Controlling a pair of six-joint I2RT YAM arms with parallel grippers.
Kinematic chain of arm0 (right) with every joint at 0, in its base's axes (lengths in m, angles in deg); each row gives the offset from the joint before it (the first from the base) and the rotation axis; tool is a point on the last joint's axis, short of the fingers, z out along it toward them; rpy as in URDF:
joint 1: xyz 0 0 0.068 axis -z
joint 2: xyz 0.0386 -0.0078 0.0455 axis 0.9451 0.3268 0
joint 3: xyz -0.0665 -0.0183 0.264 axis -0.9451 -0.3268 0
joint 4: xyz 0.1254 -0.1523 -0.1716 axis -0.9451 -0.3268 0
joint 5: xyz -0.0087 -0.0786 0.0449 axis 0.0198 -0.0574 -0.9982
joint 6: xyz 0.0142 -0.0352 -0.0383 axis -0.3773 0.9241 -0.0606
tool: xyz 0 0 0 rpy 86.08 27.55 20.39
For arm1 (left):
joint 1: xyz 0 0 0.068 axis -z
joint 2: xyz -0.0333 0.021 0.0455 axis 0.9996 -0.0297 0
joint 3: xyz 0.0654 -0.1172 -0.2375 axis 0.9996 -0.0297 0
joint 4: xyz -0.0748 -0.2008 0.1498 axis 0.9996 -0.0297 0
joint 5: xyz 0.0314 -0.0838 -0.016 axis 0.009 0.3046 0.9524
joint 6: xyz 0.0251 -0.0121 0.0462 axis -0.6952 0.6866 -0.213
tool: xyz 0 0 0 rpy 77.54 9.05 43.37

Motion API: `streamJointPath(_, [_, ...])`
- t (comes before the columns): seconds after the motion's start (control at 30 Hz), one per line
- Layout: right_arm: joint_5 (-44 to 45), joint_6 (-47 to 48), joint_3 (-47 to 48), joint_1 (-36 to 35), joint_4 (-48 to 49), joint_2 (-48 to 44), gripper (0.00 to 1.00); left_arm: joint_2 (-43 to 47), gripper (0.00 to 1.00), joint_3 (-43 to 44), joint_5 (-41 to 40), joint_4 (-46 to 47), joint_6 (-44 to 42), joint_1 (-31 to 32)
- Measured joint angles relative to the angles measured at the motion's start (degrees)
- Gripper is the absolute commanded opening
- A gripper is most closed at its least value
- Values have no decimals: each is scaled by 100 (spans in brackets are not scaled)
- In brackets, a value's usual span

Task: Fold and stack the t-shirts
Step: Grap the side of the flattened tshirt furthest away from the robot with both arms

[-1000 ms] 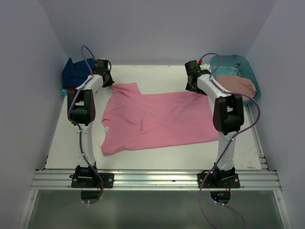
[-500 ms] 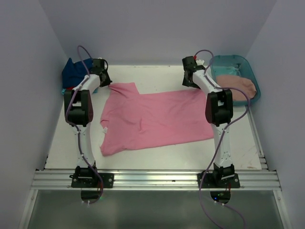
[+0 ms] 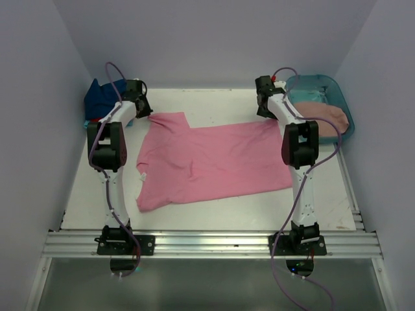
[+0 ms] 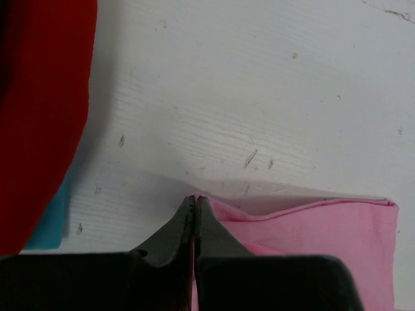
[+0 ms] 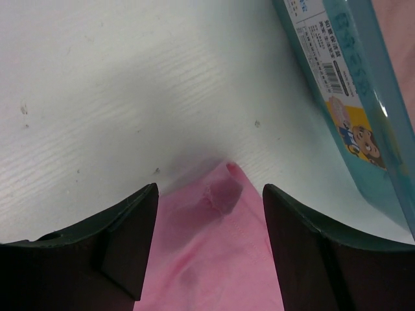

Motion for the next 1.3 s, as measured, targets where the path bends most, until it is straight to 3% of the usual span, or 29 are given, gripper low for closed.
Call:
streamJointPath(0.17, [0,20,107,122,17,146,60,0,0,0,17,0,2,0])
streamJointPath(0.33, [-26,68,109,216,24,256,33,0,0,0,17,-2,0,0])
streamJointPath(0.53, [-42,105,109,251,81,293,8,0,0,2,22,-2,0,0])
streamJointPath(0.63, [-42,114,109,258,131,293,0,0,0,2,28,-2,0,0])
streamJointPath(1.07, [-48,168,-153,260,393,192,0,7,0,114,122,-15,0,0])
streamJointPath(1.3, [-85,170,-654,260,476,-450,0,219,0,107,234,-44,4,0])
